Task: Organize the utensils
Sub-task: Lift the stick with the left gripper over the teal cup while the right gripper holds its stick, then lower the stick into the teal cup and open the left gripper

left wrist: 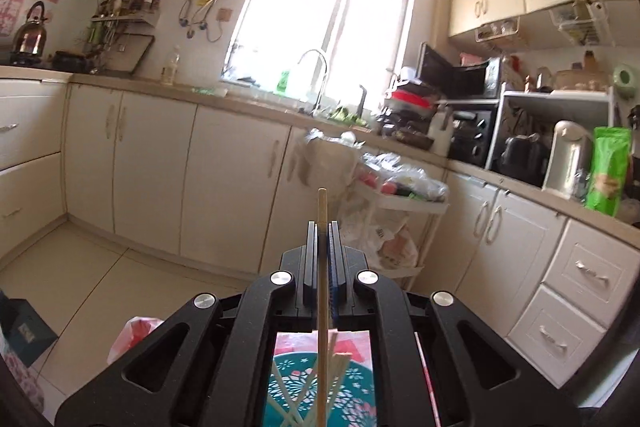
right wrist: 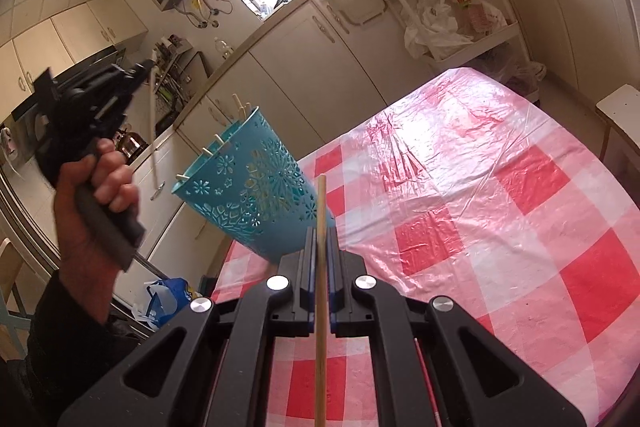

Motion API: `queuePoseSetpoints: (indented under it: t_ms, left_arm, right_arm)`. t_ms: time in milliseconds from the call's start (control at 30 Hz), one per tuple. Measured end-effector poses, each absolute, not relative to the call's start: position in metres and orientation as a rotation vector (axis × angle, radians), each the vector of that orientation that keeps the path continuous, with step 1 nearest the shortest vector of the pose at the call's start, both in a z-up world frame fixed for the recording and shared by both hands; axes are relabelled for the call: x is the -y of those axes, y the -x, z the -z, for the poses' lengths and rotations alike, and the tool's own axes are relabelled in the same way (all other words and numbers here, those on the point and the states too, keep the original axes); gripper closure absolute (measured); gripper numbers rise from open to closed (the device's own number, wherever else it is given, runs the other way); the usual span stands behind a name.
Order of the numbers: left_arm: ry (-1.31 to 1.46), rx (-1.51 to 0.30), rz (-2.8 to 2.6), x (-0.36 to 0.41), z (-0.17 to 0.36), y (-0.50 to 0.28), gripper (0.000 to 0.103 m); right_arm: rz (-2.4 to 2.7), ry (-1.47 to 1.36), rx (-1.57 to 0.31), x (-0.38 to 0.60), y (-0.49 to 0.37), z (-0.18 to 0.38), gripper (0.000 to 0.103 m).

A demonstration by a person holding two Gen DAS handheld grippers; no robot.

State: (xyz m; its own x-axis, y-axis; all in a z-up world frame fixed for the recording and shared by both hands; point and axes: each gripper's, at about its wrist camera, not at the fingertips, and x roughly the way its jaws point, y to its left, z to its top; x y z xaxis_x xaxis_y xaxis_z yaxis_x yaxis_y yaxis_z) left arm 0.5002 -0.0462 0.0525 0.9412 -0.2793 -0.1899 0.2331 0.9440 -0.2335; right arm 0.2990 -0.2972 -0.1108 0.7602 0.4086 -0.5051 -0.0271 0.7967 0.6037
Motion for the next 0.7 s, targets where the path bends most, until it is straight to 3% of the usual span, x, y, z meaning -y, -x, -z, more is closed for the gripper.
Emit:
queuePoseSetpoints:
  t_ms: [367,700]
  left_arm:
    - [0.178,-0.305,0.238,0.042,-0.006,-0.5,0.099]
    - [0.28,-0.174,0.256,0.023,-0.058,-0.5,0.099]
  right_arm:
    - [-0.255,-0.574,-0.652,0.283,-0.299,0.102,0.097]
    - [-0.265,-0.57,-0.664,0.279,-0.299,0.104,0.097]
